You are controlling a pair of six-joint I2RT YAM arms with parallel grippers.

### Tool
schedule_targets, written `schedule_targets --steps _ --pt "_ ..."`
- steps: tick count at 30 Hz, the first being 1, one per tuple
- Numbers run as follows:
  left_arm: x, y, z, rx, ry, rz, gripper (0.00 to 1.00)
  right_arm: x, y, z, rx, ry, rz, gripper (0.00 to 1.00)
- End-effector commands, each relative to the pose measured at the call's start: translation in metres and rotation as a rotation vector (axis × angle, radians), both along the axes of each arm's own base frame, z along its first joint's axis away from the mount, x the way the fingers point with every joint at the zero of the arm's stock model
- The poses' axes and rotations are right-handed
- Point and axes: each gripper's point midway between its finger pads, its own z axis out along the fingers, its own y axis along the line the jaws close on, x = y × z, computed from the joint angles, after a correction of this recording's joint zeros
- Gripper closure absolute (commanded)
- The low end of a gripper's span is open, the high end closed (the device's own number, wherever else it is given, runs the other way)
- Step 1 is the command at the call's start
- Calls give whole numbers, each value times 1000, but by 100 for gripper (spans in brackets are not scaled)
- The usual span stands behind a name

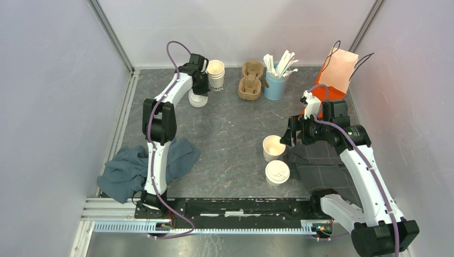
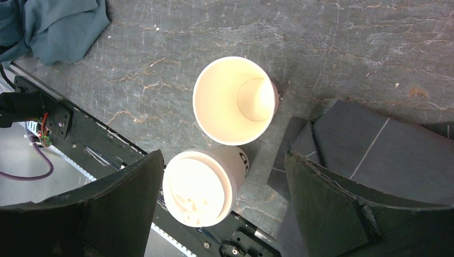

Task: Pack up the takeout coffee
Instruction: Pick up the cup lid from the center of the board.

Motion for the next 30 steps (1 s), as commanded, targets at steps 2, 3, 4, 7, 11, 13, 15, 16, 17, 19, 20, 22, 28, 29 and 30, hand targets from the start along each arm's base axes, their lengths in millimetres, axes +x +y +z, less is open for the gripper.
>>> schedule_targets --steps 2,3,4,7,11,13,15,16,17,19,20,22,28,29,30 --pt "9 2 24 17 -59 -25 98 8 2 6 1 -46 16 10" --pt "9 2 27 15 -63 -23 98 8 2 5 1 -45 16 10" --pt "8 2 29 15 -64 -22 98 8 2 6 2 -45 17 10" --pt "7 4 40 17 -82 -20 98 8 2 5 1 -44 16 10" --pt "6 6 50 22 -95 -15 98 8 3 5 5 -44 17 10" --pt "5 7 52 26 -94 -14 98 8 3 5 4 -45 18 10" --pt "4 8 53 26 -91 -14 98 8 3 5 5 -45 19 10" --pt "3 8 53 26 -91 -13 98 8 3 5 6 -45 18 10" --pt "3 8 54 26 -91 -12 98 8 3 5 6 -46 17 10" --pt "3 9 57 24 -97 -10 98 7 3 6 7 -48 17 10" --pt "4 8 60 21 -102 -9 98 7 2 5 6 -47 17 10" --pt "4 8 65 17 -112 -4 98 7 3 6 7 -47 18 10" --pt "5 14 77 37 -137 19 98 7 4 5 11 -46 22 10" --pt "4 15 77 41 -138 21 98 7 4 5 11 -45 22 10" --pt "4 17 78 46 -139 25 98 7 4 5 12 -43 22 10"
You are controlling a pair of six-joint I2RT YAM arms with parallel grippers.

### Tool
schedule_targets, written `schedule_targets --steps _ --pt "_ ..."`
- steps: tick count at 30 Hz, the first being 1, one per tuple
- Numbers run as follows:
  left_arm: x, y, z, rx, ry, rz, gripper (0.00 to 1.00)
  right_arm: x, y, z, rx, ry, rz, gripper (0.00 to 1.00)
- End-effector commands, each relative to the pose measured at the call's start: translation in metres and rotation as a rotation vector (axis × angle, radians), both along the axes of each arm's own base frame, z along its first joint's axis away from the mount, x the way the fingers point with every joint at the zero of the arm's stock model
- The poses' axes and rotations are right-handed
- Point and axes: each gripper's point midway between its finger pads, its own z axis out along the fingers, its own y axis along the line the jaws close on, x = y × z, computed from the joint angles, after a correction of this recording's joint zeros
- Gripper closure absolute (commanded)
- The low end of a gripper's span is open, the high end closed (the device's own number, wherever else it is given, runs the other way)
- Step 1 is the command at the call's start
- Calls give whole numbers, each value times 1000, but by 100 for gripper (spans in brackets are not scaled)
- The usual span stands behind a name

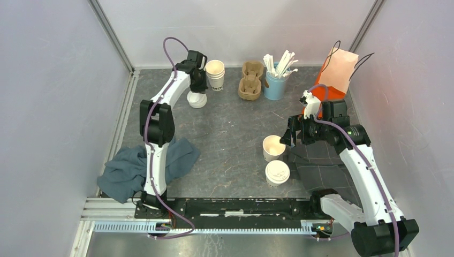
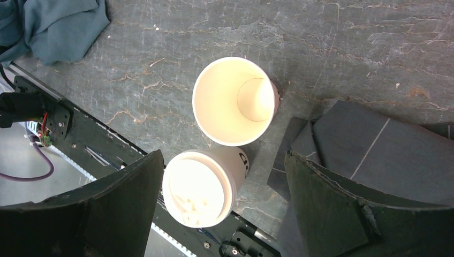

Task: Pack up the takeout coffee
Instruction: Pick up the cup lid from the center of the board.

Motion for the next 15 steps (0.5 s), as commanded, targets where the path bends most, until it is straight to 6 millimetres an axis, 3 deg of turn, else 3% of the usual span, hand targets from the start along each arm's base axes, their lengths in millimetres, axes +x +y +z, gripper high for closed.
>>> schedule_targets --steps 1,15 --pt "10 9 59 21 -127 5 98 6 4 7 12 -52 22 10" --pt "-2 33 93 72 -194 139 98 7 5 8 22 -53 25 10"
